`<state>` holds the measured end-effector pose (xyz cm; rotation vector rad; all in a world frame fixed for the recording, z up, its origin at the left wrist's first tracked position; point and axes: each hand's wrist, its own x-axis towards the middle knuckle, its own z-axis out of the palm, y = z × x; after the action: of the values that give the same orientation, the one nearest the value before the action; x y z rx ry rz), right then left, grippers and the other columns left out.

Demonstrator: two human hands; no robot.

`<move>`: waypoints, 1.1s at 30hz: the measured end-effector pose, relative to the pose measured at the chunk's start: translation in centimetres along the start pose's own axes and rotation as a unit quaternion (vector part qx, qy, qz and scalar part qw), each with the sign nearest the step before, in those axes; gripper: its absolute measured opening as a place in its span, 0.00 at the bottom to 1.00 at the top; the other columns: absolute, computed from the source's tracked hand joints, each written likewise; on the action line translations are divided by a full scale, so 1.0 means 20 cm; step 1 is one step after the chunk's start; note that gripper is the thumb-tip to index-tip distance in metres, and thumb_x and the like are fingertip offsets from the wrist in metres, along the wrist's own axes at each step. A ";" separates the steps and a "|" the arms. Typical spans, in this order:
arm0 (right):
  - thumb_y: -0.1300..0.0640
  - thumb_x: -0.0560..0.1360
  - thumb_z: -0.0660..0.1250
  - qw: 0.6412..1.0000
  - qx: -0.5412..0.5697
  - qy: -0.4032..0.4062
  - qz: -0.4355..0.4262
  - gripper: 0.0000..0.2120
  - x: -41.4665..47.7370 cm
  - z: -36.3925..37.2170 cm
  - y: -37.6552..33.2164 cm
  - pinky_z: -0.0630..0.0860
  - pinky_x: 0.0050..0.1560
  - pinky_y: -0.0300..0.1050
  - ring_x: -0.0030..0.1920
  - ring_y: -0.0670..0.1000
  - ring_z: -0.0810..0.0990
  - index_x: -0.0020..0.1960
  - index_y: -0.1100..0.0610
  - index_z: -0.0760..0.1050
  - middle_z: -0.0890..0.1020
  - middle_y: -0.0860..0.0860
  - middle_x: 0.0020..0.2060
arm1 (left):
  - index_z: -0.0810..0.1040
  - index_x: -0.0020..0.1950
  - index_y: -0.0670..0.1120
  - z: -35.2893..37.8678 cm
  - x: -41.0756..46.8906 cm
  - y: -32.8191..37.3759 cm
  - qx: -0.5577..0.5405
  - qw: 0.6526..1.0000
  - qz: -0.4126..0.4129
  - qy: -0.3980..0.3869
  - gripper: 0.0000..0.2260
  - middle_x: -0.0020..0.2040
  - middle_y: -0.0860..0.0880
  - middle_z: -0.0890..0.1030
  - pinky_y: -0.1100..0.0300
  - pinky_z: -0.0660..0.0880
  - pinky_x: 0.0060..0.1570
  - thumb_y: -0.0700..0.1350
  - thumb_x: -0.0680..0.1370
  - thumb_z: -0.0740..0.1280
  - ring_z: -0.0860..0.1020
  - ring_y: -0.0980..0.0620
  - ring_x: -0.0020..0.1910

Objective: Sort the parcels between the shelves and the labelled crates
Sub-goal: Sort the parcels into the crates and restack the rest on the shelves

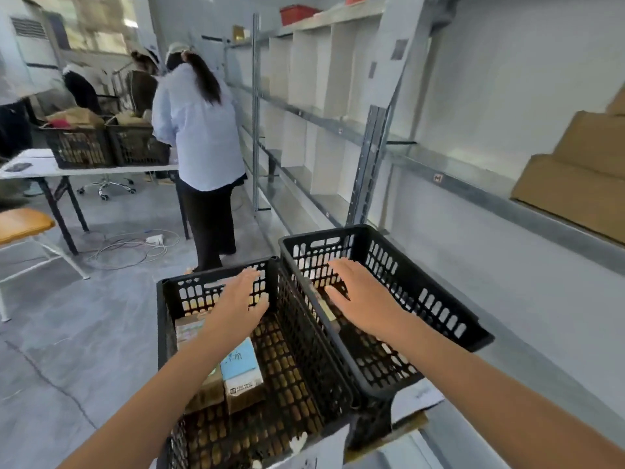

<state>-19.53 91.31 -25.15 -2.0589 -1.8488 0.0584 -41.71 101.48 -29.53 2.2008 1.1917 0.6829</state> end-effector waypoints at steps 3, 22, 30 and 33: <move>0.46 0.82 0.60 0.998 0.003 0.033 0.046 0.27 -0.27 -0.15 0.08 0.59 0.75 0.47 0.75 0.51 0.63 0.78 0.54 0.60 0.66 0.50 0.75 | 0.61 0.78 0.49 0.09 -0.08 0.23 -0.002 0.997 0.075 -0.029 0.25 0.78 0.51 0.62 0.60 0.54 0.74 0.52 0.82 0.62 0.59 0.53 0.78; 0.43 0.82 0.57 0.885 -0.163 0.215 0.380 0.30 -2.36 -1.22 0.09 0.60 0.75 0.50 0.77 0.52 0.60 0.80 0.54 0.55 0.61 0.52 0.78 | 0.61 0.79 0.46 0.60 -1.10 1.87 -0.096 0.846 0.481 -0.208 0.26 0.80 0.50 0.59 0.57 0.51 0.78 0.50 0.82 0.62 0.54 0.53 0.79; 0.46 0.81 0.60 0.810 -0.201 0.309 0.456 0.25 -2.88 -1.49 -0.12 0.69 0.69 0.52 0.71 0.53 0.68 0.76 0.53 0.61 0.68 0.50 0.73 | 0.61 0.79 0.50 0.72 -1.52 2.39 -0.153 0.770 0.568 -0.245 0.27 0.79 0.53 0.61 0.65 0.54 0.70 0.55 0.82 0.62 0.59 0.56 0.77; 0.48 0.81 0.61 0.785 -0.218 0.336 0.473 0.22 -3.03 -1.57 -0.14 0.69 0.62 0.45 0.66 0.52 0.71 0.72 0.55 0.65 0.72 0.50 0.67 | 0.61 0.79 0.52 0.76 -1.63 2.55 -0.177 0.741 0.588 -0.272 0.27 0.79 0.55 0.61 0.64 0.56 0.69 0.56 0.82 0.62 0.60 0.57 0.77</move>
<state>-21.97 25.26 -8.00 -2.6090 -0.3115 -0.7962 -17.66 46.60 -12.28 2.3346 -0.7144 0.5336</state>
